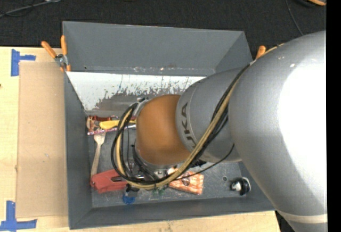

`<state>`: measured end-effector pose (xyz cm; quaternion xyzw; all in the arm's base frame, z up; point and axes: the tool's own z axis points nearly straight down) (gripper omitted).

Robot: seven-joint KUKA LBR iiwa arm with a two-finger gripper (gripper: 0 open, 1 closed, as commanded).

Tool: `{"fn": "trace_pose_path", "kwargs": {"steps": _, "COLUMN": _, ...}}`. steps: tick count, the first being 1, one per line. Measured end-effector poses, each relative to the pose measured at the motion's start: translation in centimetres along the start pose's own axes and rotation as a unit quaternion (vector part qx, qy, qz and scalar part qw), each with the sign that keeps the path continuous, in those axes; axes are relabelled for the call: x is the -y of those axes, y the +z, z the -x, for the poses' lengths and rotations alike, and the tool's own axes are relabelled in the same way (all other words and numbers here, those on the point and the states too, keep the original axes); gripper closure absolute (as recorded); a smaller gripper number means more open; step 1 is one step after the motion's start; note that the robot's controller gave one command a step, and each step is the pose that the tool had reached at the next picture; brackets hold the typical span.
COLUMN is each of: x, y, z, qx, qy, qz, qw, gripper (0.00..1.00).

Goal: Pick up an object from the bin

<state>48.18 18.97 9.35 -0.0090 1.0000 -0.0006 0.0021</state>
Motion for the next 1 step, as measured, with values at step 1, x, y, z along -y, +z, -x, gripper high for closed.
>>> {"fn": "trace_pose_path", "kwargs": {"steps": 1, "x": 0.22, "y": -9.39, "z": -0.27, "qx": -0.0038, "qy": 0.021, "qz": -0.002, "qw": 0.9998, "gripper": 1.0}}
